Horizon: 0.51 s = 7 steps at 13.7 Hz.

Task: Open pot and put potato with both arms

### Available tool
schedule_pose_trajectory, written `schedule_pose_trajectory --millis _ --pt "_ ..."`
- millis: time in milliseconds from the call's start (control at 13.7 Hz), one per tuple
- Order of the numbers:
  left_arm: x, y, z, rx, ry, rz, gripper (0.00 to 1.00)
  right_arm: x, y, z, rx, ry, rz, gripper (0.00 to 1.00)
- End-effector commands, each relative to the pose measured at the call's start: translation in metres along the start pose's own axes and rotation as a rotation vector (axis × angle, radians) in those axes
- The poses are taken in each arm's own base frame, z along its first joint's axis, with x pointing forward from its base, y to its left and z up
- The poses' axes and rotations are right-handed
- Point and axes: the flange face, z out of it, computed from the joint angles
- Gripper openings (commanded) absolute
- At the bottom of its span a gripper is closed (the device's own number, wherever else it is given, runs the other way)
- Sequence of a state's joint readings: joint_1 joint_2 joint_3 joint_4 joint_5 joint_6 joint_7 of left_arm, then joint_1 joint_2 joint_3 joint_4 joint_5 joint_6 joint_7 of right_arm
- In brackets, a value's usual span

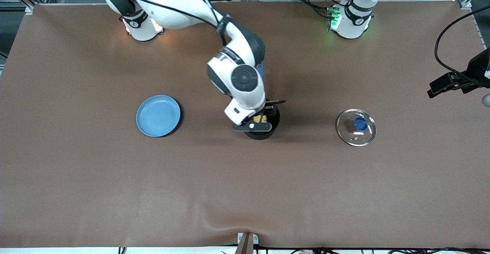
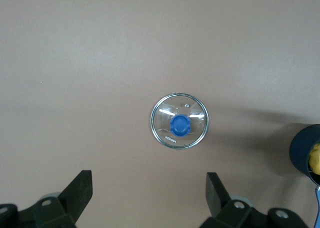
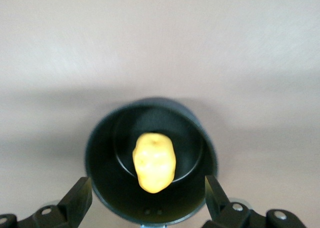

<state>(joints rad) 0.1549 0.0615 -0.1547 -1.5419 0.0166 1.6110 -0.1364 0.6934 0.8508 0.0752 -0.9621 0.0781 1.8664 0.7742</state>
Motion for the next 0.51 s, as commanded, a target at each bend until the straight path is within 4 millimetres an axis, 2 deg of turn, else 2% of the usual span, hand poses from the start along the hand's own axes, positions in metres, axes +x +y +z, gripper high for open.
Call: schedule_pose_trajectory --millis 0,73,219,365,438 --pt "-0.002 0.0 -0.002 -0.018 -0.012 0.004 1.0 0.024 0.026 -0.034 0.02 0.018 0.047 1.0" --pt "-0.002 -0.001 -0.003 -0.018 -0.009 0.004 1.0 0.037 0.046 -0.043 0.008 0.008 0.076 1.0" --pt "-0.001 -0.002 -0.003 -0.019 -0.009 0.003 1.0 0.074 0.1 -0.062 0.007 -0.007 0.082 1.0" --pt "-0.001 0.001 -0.003 -0.019 -0.009 0.003 1.0 0.089 0.143 -0.071 -0.04 -0.066 0.022 1.0" --pt "-0.002 0.003 -0.002 -0.018 -0.01 -0.002 1.0 0.096 0.16 -0.084 -0.046 -0.063 0.045 1.0"
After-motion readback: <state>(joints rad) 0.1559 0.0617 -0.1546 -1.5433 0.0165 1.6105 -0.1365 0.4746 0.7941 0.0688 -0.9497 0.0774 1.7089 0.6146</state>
